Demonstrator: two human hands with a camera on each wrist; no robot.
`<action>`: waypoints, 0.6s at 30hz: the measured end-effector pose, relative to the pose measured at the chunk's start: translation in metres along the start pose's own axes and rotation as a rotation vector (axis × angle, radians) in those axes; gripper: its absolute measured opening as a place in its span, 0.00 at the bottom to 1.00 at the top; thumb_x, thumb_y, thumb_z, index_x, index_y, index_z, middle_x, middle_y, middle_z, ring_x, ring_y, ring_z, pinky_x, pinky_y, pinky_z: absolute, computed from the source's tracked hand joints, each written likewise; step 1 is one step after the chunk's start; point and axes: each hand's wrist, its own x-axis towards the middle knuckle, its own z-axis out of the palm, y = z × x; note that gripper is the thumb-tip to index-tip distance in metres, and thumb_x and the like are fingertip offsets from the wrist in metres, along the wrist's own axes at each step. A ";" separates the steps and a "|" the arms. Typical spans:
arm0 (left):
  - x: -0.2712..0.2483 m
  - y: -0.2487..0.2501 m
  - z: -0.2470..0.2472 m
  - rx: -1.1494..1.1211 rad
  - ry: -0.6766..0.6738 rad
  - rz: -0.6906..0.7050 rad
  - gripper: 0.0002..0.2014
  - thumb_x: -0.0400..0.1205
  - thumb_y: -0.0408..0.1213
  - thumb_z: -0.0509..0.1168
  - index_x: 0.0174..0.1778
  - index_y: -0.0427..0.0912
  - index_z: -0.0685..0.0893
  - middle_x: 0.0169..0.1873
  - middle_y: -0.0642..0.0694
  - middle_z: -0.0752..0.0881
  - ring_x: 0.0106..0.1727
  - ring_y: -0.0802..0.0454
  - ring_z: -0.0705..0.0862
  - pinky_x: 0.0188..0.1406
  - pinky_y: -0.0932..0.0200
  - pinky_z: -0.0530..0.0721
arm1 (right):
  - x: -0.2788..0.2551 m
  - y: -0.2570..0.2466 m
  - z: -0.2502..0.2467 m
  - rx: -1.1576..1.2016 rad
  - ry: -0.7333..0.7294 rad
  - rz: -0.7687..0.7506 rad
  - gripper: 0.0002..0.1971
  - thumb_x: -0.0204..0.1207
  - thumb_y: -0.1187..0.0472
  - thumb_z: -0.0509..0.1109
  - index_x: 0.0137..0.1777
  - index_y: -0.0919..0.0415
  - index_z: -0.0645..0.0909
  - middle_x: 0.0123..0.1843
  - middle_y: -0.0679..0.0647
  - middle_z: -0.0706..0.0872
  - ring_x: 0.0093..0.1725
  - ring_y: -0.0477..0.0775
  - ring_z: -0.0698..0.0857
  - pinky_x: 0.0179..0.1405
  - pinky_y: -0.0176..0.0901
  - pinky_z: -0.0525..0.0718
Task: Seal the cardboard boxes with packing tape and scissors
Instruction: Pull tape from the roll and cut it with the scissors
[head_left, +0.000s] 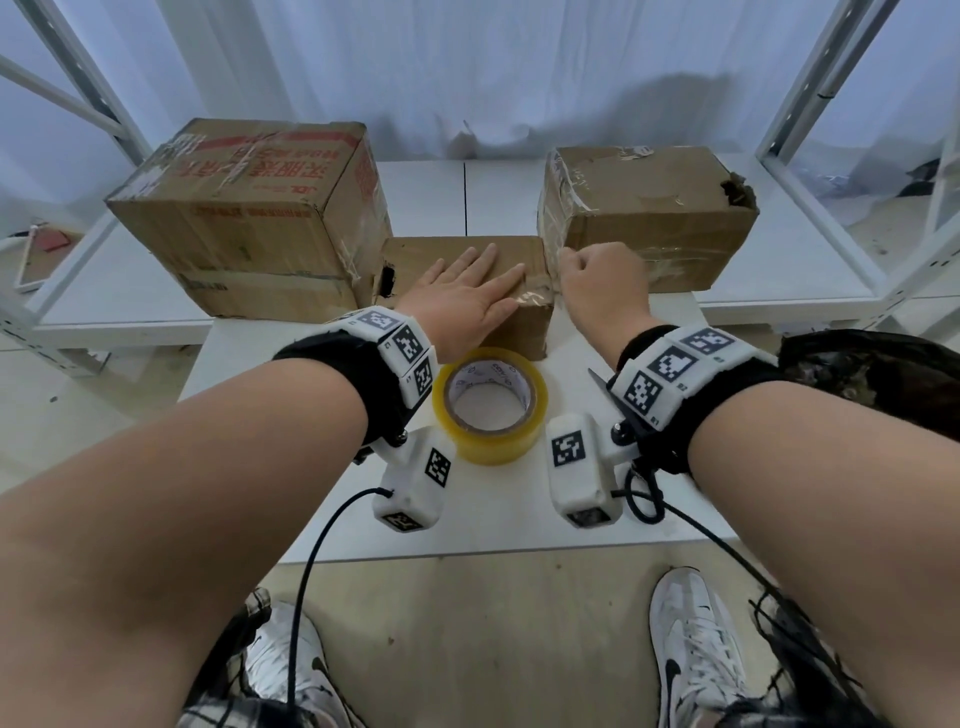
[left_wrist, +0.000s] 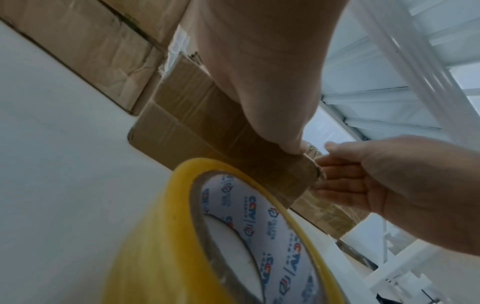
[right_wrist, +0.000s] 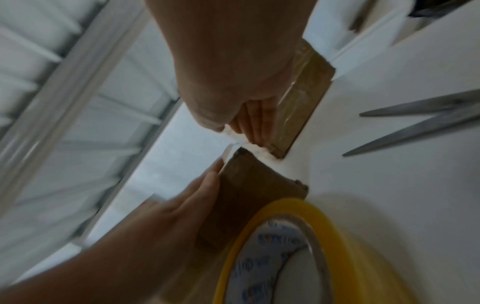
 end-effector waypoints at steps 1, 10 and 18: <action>0.000 0.001 0.000 0.001 0.001 -0.002 0.26 0.88 0.57 0.37 0.84 0.61 0.43 0.85 0.50 0.41 0.85 0.51 0.40 0.83 0.48 0.39 | -0.003 -0.005 0.004 -0.059 -0.079 -0.020 0.23 0.87 0.59 0.55 0.26 0.56 0.67 0.29 0.53 0.73 0.33 0.52 0.74 0.32 0.36 0.71; -0.001 -0.001 0.001 0.007 0.006 0.024 0.27 0.89 0.55 0.39 0.85 0.56 0.43 0.85 0.48 0.41 0.85 0.50 0.40 0.82 0.51 0.40 | -0.001 -0.004 0.018 0.276 -0.280 0.244 0.19 0.86 0.56 0.58 0.59 0.73 0.80 0.54 0.67 0.85 0.56 0.65 0.85 0.60 0.58 0.83; -0.008 -0.014 0.000 -0.093 0.091 0.107 0.30 0.88 0.48 0.54 0.85 0.45 0.54 0.85 0.47 0.50 0.85 0.51 0.47 0.80 0.59 0.46 | -0.005 0.012 0.013 0.000 -0.240 -0.104 0.27 0.87 0.47 0.52 0.79 0.65 0.65 0.78 0.62 0.72 0.77 0.60 0.70 0.76 0.50 0.66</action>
